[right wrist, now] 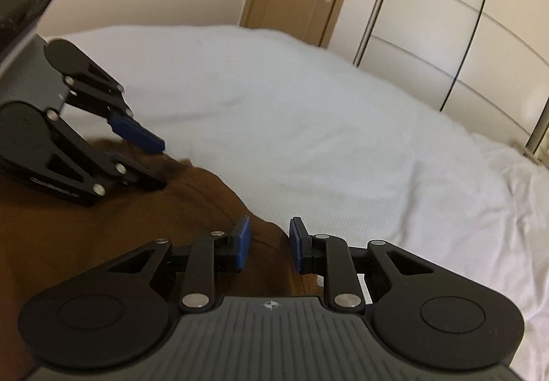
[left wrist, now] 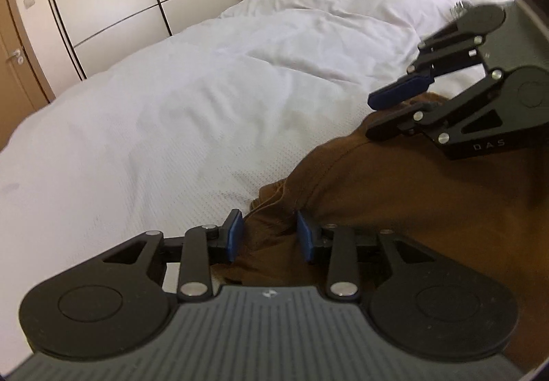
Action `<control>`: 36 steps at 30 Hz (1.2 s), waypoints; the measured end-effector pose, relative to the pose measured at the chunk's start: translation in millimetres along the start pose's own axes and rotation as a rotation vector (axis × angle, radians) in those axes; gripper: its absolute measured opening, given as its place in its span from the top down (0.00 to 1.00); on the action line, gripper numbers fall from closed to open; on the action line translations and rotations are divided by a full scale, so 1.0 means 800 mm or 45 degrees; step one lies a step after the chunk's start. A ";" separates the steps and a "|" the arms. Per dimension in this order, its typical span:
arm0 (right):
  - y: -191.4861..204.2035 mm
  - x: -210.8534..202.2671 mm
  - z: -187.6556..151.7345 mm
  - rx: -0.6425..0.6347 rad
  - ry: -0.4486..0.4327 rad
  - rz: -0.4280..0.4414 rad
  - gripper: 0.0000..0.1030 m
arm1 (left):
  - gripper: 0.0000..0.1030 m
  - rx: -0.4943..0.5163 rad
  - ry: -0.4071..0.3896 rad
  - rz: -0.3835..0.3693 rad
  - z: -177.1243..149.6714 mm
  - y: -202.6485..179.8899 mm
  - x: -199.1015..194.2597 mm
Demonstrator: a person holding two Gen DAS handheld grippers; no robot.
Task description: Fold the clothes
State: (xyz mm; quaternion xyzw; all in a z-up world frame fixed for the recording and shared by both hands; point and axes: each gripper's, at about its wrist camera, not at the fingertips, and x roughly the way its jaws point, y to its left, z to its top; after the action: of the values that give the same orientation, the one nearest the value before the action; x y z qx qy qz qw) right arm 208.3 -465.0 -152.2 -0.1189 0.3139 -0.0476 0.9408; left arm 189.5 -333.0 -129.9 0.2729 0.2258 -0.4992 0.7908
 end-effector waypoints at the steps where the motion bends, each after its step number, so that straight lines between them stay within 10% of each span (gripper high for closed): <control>1: -0.004 -0.001 -0.003 0.011 0.000 0.007 0.78 | 0.68 -0.027 -0.009 -0.007 -0.001 0.005 -0.004; 8: -0.032 -0.030 -0.036 0.088 0.032 -0.060 0.77 | 0.66 -0.141 0.005 0.038 -0.014 0.032 -0.020; 36: 0.043 -0.227 -0.123 0.227 0.010 -0.104 0.63 | 0.61 0.172 -0.058 0.260 -0.082 -0.083 -0.191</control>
State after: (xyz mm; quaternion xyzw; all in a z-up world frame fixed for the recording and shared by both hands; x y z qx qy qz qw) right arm 4.9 -421.1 -131.8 -0.0474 0.3069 -0.1142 0.9437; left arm 62.1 -211.6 -97.1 0.3357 0.1448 -0.4360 0.8223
